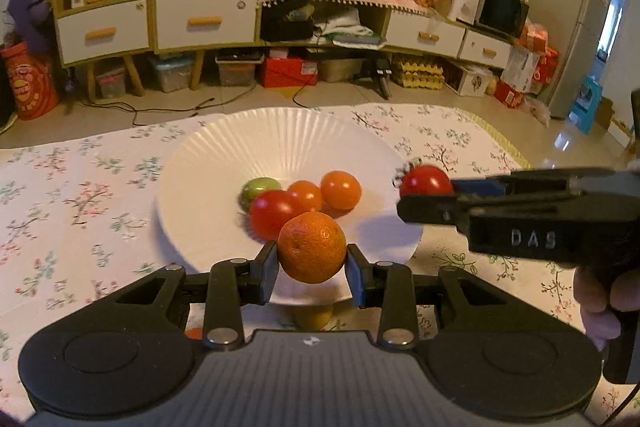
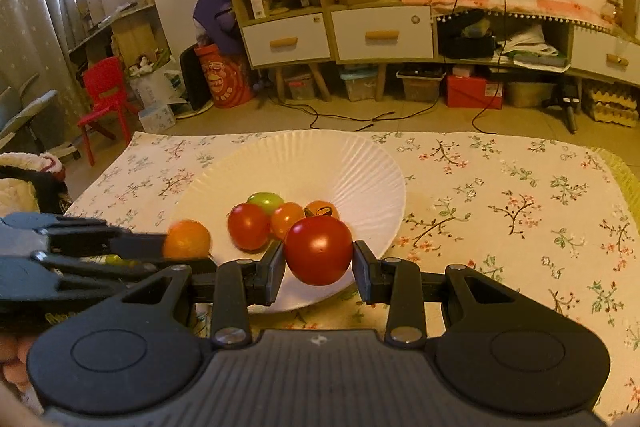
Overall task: Organize fruits
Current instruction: 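Carry the orange and red tomato in both grippers over the white plate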
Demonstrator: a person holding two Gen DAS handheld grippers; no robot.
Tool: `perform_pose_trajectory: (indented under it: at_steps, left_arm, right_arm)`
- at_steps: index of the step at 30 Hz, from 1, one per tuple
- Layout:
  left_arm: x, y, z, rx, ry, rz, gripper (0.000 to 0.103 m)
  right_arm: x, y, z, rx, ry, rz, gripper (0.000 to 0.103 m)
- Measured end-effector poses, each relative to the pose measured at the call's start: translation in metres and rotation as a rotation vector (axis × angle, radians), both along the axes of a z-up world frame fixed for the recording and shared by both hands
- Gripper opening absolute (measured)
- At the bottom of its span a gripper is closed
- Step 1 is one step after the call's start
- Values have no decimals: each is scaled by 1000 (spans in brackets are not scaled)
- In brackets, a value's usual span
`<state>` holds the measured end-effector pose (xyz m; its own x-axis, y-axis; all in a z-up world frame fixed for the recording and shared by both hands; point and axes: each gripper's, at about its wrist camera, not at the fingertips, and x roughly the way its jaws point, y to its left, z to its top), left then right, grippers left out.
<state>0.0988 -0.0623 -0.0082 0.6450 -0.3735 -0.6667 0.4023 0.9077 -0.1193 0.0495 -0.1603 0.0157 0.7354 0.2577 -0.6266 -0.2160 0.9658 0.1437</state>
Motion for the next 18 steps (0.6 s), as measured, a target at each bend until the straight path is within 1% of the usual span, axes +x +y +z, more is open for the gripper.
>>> perform_pose_trajectory:
  at_steps: [6, 8, 11, 18]
  left_arm:
    - [11, -15, -6, -3, 18, -5, 31]
    - [16, -19, -8, -4, 29, 7, 31]
    - [21, -22, -11, -1, 46, 29, 31]
    - [26, -18, -14, -22, 56, 76, 31]
  right_arm:
    - [14, -4, 0, 6, -4, 1, 33]
    - [20, -3, 0, -6, -9, 6, 33]
    - [36, -2, 0, 10, -12, 15, 33]
    - [66, 12, -12, -17, 28, 68, 33]
